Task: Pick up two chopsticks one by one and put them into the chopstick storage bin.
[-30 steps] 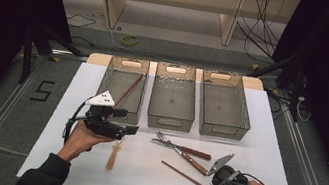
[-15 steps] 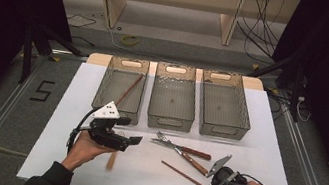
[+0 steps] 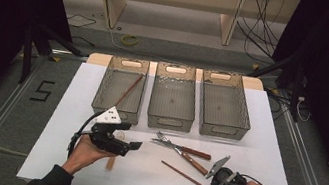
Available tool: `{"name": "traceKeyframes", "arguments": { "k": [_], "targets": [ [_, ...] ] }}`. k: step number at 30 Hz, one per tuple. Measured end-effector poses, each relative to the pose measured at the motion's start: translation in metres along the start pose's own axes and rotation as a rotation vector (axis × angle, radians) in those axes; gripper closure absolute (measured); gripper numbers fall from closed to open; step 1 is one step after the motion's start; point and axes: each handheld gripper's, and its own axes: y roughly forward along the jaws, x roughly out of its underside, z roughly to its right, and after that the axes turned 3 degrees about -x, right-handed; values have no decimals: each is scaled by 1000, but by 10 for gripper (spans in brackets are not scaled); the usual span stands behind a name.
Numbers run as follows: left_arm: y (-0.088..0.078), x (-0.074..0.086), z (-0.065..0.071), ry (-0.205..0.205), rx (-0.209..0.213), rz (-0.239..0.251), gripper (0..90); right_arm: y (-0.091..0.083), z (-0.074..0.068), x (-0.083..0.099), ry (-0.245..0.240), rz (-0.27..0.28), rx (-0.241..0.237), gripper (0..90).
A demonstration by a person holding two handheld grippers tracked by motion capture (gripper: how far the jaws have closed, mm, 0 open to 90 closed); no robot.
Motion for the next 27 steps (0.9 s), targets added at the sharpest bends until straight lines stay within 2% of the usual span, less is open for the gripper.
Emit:
{"name": "traceKeyframes", "arguments": {
  "k": [11, 22, 27],
  "targets": [
    [2, 1, 0, -5, -3, -3, 185, 1, -1, -2, -9, -14, -4, 774],
    [1, 0, 0, -3, 0, 0, 187, 2, -2, -6, -53, -33, 1, 827],
    [2, 0, 2, 12, 1, -9, 187, 2, -3, -6, -68, -33, 6, 837]
  ]
}}
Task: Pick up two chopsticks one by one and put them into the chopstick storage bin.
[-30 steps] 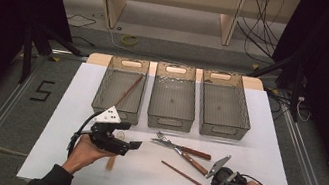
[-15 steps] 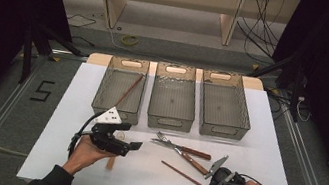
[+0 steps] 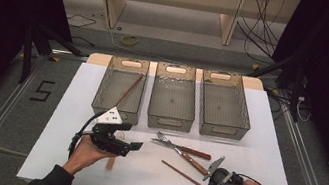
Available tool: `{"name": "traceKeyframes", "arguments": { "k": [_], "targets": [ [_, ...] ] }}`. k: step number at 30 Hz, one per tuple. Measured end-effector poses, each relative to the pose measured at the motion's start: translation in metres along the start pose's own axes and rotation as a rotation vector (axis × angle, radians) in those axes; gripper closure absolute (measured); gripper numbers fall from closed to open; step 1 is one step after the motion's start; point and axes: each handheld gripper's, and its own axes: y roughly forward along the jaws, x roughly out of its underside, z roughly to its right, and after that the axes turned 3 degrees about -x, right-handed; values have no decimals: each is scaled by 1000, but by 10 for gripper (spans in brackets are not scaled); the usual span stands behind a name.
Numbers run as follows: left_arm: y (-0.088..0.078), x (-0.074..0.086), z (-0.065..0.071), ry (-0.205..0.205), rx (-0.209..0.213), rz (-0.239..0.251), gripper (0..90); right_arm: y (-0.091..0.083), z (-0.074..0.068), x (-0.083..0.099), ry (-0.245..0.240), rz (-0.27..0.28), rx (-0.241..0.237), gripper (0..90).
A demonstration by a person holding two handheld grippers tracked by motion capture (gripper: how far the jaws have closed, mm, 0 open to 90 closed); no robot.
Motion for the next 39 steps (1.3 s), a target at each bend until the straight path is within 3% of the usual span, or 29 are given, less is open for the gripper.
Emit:
{"name": "traceKeyframes", "arguments": {
  "k": [8, 14, 19, 30, 35, 39],
  "targets": [
    [1, -1, 3, 14, 13, -12, 187, -6, -2, -1, -31, 21, 36, 841],
    [3, -4, 7, 29, 28, -18, 189, -20, -6, -7, -58, 75, 73, 841],
    [6, -11, 17, 78, 46, -32, 196, -27, -10, -18, -91, 98, 85, 841],
    [21, -21, 40, 221, 81, -121, 228, -33, -15, -44, -177, 108, 89, 841],
    [23, -21, 43, 244, 96, -143, 255, -35, -18, -53, -190, 121, 97, 841],
    [25, -22, 49, 294, 106, -178, 276, -34, -19, -59, -214, 111, 99, 841]
  ]
}}
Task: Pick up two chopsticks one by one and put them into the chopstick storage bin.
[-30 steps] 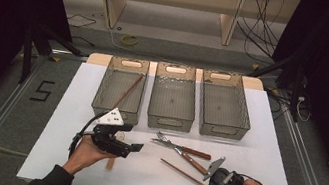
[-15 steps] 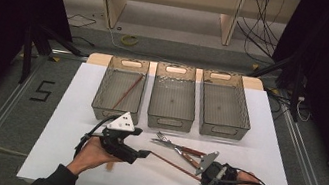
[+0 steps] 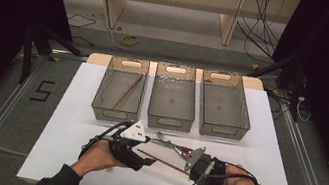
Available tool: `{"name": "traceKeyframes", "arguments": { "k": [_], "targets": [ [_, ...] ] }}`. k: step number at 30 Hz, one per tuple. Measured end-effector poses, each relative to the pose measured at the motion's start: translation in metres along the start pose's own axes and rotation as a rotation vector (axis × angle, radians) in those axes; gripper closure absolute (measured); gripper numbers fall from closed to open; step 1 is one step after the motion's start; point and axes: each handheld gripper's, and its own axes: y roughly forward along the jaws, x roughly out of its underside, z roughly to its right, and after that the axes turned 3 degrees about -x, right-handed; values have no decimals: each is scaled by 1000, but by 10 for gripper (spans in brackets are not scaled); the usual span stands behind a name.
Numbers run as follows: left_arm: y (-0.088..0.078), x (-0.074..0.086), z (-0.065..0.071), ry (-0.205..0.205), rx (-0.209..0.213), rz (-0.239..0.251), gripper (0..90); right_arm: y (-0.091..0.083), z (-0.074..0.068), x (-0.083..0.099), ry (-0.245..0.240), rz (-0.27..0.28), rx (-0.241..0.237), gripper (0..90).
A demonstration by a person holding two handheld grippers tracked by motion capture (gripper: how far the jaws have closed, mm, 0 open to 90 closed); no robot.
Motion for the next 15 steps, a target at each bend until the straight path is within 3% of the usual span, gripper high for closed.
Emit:
{"name": "traceKeyframes", "arguments": {
  "k": [10, 15],
  "targets": [
    [15, -6, 11, 116, 52, -106, 368, 0, -4, -11, -49, 1, -5, 841],
    [22, -6, 14, 135, 65, -156, 427, -2, -7, -16, -70, 7, -5, 841]
  ]
}}
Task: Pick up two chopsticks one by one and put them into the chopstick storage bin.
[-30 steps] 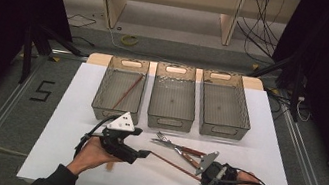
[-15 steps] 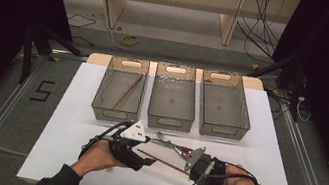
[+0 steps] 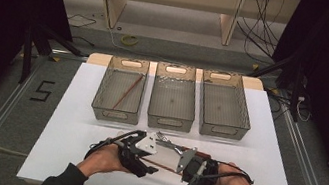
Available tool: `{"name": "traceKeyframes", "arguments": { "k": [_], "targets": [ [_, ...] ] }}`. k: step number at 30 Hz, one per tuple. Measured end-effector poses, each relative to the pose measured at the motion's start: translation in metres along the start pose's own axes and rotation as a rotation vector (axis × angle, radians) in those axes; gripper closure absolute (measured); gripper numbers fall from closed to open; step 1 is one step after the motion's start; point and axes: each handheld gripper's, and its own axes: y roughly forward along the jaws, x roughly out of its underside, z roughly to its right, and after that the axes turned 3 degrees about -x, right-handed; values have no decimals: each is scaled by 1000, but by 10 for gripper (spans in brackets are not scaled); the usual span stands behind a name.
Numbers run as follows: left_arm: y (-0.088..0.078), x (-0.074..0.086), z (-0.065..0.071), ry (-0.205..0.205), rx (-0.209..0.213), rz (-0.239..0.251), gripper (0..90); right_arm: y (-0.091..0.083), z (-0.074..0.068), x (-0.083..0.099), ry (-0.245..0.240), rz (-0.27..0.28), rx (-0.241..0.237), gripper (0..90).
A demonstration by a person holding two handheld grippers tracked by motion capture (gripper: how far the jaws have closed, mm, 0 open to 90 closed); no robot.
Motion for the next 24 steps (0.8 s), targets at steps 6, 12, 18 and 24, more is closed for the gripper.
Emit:
{"name": "traceKeyframes", "arguments": {
  "k": [6, 12, 18, 24],
  "targets": [
    [3, -2, 1, 22, 7, -25, 490, -2, -3, -4, -8, 2, -7, 841],
    [4, -4, 3, 39, 22, -50, 570, -3, -5, -6, -22, 5, -7, 841],
    [5, -4, 4, 51, 39, -64, 646, -3, -4, -7, -38, 0, -4, 841],
    [7, -4, 5, 59, 59, -72, 728, -1, -5, -8, -51, -3, -3, 841]
  ]
}}
